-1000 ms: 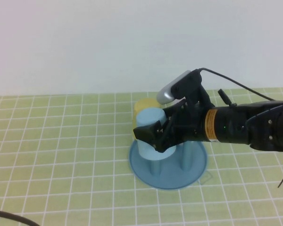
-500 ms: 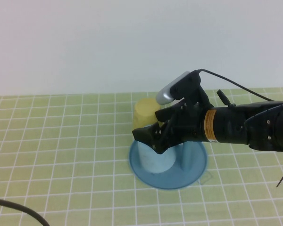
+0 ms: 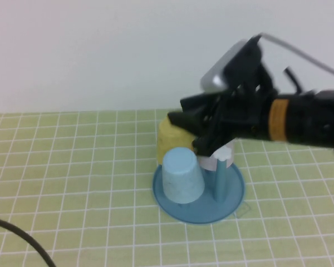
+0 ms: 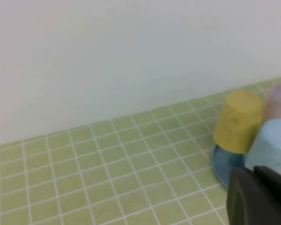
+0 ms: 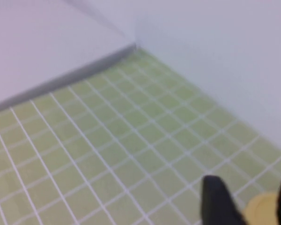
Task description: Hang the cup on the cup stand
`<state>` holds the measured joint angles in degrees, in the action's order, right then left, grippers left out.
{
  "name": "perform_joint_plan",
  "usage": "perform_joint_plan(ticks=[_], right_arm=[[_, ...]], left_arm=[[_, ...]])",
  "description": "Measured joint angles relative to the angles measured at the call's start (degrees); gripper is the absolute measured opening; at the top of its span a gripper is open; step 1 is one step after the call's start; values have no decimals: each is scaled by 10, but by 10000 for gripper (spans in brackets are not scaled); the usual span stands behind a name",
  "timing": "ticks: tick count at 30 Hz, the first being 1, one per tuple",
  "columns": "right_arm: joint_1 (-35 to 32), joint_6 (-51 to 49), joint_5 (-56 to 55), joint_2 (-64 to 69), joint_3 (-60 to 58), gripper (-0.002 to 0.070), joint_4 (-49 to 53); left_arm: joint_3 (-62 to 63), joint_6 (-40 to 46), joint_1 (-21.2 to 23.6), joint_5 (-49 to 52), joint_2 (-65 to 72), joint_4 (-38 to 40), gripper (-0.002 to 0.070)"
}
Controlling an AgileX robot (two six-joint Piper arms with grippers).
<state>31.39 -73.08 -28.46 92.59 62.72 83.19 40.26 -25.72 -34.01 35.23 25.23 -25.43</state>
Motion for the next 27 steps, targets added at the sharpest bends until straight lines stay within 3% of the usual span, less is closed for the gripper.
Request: perform_joint_plan(ticks=[4, 7, 16, 27], right_arm=[[0, -42, 0, -67, 0, 88, 44], [0, -68, 2, -108, 0, 24, 58], [0, -236, -3, -177, 0, 0, 158], [0, -303, -26, -179, 0, -1, 179]], left_arm=[[0, 0, 78, 0, -36, 33, 0], [0, -1, 133, 3, -64, 55, 0], [-90, -1, 274, -79, -114, 62, 0], [-297, 35, 314, -214, -205, 25, 0]])
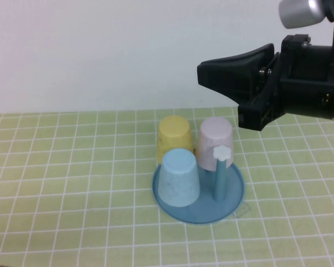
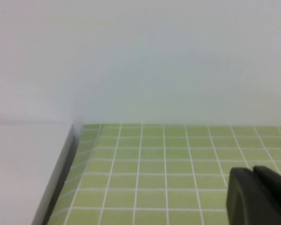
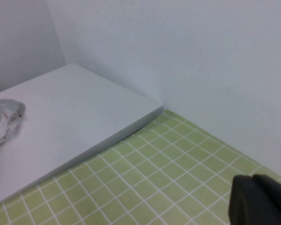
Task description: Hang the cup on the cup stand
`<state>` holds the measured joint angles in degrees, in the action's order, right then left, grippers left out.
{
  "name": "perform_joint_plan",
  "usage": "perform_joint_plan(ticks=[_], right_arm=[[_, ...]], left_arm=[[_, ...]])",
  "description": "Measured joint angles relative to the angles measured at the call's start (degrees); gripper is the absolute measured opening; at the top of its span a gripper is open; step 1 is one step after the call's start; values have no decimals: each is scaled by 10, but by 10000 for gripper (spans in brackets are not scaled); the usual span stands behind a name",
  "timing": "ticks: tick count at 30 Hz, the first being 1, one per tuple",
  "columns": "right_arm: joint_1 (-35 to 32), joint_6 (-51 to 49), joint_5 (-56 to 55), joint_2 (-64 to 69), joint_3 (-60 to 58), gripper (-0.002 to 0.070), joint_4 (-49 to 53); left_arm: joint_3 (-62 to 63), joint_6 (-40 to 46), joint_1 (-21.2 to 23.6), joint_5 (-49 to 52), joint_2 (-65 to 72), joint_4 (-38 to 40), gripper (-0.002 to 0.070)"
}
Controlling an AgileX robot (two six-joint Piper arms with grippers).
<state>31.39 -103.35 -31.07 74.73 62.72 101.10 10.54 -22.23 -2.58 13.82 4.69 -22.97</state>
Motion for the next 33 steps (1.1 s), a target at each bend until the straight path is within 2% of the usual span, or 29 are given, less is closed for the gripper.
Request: perform_joint_plan(ticks=[6, 14, 21, 30, 33], right_arm=[[0, -1, -1, 0, 0, -1, 2], [0, 10, -4, 1, 0, -1, 3], [0, 17, 94, -12, 0, -1, 3], [-11, 78, 236, -145, -33, -1, -3], [-31, 79, 269, -187, -69, -1, -8]], left_arm=[[-66, 0, 6, -6, -65, -10, 0], [-125, 0, 75, -22, -63, -5, 0], [-124, 17, 78, 20, -62, 24, 0], [-124, 52, 78, 48, -62, 52, 0], [-124, 112, 78, 44, -62, 105, 0]])
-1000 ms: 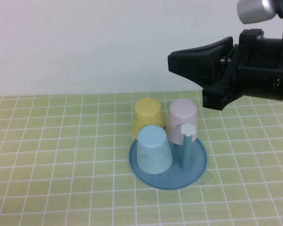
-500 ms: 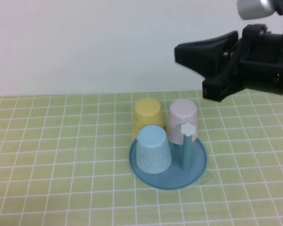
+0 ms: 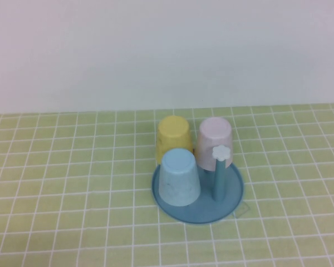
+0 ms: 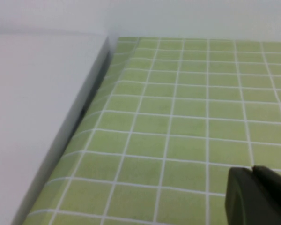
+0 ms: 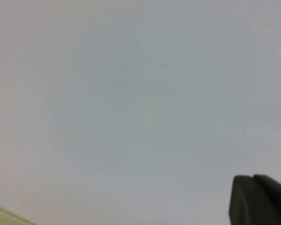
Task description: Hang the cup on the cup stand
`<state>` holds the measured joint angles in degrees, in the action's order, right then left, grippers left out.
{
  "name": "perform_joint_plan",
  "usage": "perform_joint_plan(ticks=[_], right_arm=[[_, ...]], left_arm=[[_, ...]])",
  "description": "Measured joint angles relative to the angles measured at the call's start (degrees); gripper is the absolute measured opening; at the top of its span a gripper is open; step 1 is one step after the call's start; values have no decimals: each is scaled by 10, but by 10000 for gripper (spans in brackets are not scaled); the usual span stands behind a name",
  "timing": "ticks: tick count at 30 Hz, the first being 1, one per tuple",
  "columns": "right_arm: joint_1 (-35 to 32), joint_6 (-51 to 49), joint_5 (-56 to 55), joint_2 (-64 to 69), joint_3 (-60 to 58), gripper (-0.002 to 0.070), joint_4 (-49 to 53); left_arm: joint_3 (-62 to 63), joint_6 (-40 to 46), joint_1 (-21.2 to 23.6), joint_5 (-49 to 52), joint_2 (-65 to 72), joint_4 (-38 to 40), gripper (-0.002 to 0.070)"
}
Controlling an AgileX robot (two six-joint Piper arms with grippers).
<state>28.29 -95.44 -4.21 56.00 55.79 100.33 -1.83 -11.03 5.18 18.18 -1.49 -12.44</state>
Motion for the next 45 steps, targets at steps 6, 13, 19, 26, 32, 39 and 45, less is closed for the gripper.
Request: perform_joint_plan(ticks=[6, 13, 19, 26, 32, 39, 45], right_arm=[[-66, -28, 17, -66, -112, -1, -3], [-153, -60, 27, -175, -270, -1, -3], [-183, -87, 42, -289, -360, -1, -3], [-233, -108, 17, -419, -448, -1, -5], [-236, -114, -14, -440, -468, -1, -5], [-237, -29, -21, -440, -472, -1, -65], [-237, 493, 53, -490, -483, -1, -556]], left_arm=[[0, 256, 0, -6, 0, 211, 0], [0, 277, 0, -6, 0, 212, 0], [0, 265, -32, -4, 0, 214, 0], [0, 255, -86, -3, -1, 214, 0], [1, 257, -85, 7, -2, 214, 0], [1, 269, -85, 3, -3, 212, 0], [1, 269, -85, 0, -3, 212, 0]])
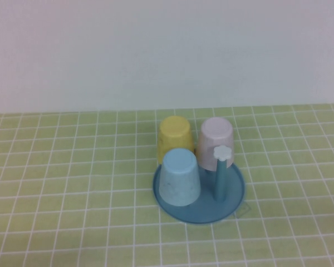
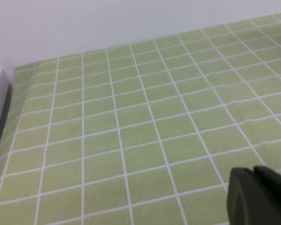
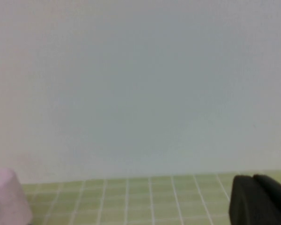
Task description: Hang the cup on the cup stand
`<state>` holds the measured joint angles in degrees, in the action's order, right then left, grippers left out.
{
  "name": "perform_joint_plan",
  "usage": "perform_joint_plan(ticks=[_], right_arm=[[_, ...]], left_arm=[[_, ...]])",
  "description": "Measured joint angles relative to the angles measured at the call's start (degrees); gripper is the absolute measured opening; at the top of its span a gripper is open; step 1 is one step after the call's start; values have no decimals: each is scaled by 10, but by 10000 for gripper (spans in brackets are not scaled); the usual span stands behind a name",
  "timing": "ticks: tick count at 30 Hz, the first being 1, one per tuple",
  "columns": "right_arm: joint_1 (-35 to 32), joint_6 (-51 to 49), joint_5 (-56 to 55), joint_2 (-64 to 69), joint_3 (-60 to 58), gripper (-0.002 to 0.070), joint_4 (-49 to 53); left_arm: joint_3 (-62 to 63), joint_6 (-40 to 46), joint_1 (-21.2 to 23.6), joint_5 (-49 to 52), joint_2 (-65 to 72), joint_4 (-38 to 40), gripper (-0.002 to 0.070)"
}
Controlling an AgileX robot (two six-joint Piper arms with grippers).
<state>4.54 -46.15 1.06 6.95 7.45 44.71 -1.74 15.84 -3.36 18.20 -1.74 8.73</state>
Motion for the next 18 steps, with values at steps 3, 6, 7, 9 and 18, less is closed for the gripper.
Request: perform_joint_plan(ticks=[3, 6, 7, 9, 18], right_arm=[[0, 278, 142, -50, -1, -1, -289], [0, 391, 208, -73, -10, -1, -373], [0, 407, 210, -75, -13, -1, -380], [-3, 424, 206, -76, -23, -1, -382], [-20, 436, 200, -76, -80, -1, -382]], left_arm=[[0, 0, 0, 0, 0, 0, 0], [0, -1, -11, 0, 0, 0, 0], [0, -1, -16, -1, 0, 0, 0], [0, -1, -31, -1, 1, 0, 0], [0, -1, -45, -4, 2, 0, 0]])
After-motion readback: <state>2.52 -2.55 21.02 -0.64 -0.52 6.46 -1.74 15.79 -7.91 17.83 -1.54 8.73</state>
